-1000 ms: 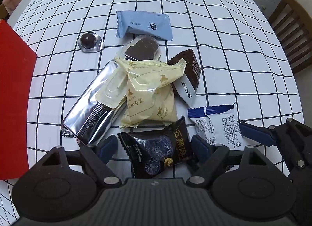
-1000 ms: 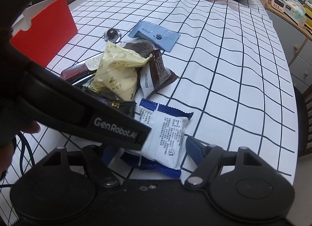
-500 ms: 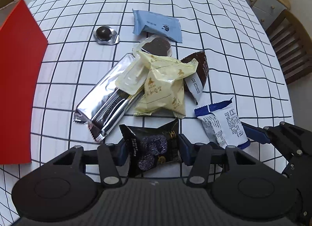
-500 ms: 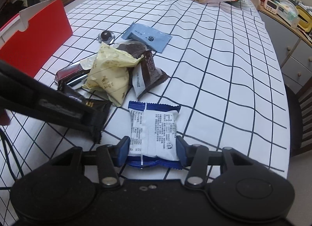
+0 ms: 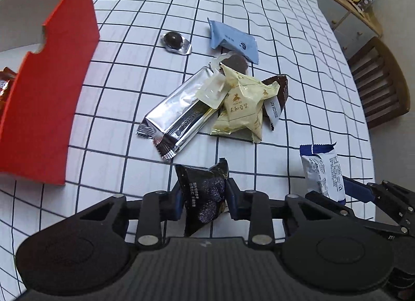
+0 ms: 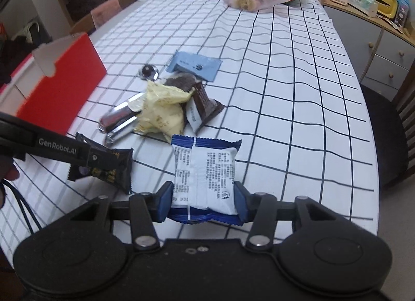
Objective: Organize snacks
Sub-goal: 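Carry the chocolate packet and biscuit packet with both tools over the box, then open both tools to drop the two packets into the box, then move both tools back toward the remaining snacks, then grasp the silver bar with the left tool while the right tool grasps the brown chocolate packet, then carry the silver bar and brown packet with both tools over the box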
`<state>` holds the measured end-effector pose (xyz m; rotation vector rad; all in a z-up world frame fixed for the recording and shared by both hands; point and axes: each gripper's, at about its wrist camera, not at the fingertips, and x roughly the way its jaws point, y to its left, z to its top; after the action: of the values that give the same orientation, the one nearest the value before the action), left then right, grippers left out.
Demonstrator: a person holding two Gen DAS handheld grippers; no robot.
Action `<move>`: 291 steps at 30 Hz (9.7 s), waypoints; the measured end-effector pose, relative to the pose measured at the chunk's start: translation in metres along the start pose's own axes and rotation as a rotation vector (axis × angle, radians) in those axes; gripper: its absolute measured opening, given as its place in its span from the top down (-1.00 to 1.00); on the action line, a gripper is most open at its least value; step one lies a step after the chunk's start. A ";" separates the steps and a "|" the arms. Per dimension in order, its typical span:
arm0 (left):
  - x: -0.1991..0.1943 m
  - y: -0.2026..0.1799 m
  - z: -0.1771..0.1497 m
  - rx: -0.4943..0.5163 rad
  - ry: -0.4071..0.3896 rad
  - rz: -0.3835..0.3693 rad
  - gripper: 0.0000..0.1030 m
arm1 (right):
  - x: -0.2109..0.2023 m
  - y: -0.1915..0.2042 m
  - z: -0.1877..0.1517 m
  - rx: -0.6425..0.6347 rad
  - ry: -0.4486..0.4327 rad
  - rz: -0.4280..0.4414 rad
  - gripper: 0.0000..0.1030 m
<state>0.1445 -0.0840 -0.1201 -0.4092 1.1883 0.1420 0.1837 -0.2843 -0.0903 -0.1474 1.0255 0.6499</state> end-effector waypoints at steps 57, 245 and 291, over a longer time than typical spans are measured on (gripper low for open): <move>-0.126 0.307 0.060 -0.138 -0.237 0.178 0.62 | 0.093 0.298 0.113 -0.198 0.046 0.098 0.08; -0.150 0.101 0.020 0.151 -0.284 -0.043 0.20 | -0.044 0.134 0.093 -0.092 -0.201 0.087 0.40; -0.078 0.300 0.094 0.121 -0.105 0.190 0.19 | 0.130 0.313 0.155 -0.256 0.044 0.014 0.39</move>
<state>0.1013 0.2358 -0.0893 -0.1795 1.1241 0.2519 0.1674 0.0872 -0.0602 -0.3802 0.9835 0.7923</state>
